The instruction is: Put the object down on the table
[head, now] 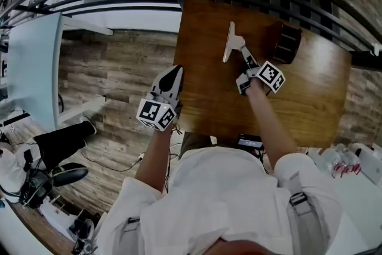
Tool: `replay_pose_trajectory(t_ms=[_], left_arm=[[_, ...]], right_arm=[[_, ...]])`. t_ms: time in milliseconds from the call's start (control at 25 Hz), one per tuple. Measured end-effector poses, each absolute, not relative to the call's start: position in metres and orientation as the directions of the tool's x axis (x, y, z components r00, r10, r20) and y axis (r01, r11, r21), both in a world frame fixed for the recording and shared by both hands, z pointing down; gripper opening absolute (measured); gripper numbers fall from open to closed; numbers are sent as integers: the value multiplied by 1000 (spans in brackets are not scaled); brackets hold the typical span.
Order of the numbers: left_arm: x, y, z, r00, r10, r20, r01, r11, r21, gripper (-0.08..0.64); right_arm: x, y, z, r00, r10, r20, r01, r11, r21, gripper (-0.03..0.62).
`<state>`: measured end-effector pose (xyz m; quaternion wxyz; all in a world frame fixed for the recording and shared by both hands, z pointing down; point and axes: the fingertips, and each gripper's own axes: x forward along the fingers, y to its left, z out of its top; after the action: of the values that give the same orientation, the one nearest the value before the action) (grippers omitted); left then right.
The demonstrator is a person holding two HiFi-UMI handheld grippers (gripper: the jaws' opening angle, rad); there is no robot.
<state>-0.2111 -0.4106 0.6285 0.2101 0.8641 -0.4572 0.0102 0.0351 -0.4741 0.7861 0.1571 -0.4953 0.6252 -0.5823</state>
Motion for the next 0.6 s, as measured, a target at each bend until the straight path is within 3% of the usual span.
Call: replay_pose_trajectory(t_ms=[240, 400, 600], left_arm=[[-219, -391, 590, 618, -767, 172, -768, -542, 342, 14], [-260, -396, 555, 640, -758, 122, -746, -576, 335, 14], [-305, -383, 493, 665, -746, 29, -718, -628, 299, 14]], right_arm=[[31, -438, 733, -438, -817, 375, -590, -54, -806, 91], [-20, -441, 661, -448, -838, 311, -723, 136, -678, 75], [-87, -427, 564, -457, -870, 185, -799, 311, -515, 60]])
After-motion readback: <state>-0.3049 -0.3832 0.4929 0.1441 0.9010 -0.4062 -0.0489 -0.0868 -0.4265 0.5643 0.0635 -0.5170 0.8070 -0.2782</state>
